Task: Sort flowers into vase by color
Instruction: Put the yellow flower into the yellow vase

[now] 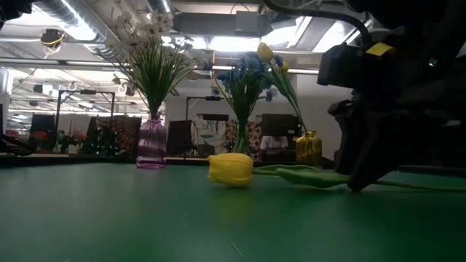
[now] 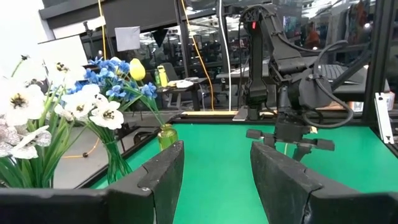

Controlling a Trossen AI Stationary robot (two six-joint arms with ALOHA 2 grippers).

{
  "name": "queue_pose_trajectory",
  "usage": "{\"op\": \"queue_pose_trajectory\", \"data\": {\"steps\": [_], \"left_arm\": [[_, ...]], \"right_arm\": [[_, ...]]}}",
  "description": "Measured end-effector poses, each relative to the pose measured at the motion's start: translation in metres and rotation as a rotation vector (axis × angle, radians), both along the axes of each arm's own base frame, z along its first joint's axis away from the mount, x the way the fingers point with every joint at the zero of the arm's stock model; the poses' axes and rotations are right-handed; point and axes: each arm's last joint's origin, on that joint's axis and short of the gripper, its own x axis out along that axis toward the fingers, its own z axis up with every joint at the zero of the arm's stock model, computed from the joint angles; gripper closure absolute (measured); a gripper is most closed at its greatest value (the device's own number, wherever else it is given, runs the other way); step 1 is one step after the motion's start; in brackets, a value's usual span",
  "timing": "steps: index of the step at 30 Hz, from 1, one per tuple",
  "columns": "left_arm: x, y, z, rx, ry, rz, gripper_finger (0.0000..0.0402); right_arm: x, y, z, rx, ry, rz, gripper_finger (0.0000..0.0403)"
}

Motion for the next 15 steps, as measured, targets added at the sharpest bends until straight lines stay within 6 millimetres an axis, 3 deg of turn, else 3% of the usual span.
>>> {"op": "queue_pose_trajectory", "data": {"steps": [11,15], "left_arm": [[0.0004,-0.0008,-0.0022,-0.015,-0.005,-0.001,0.0219],[0.0004,-0.0007,-0.0022,-0.015,-0.005,-0.001,0.0219]], "right_arm": [[0.0002,0.0004,-0.0011,0.015,0.008,0.002,0.0381],[0.0013,0.0007,-0.0011,-0.012,-0.019,-0.014,0.0385]]}}
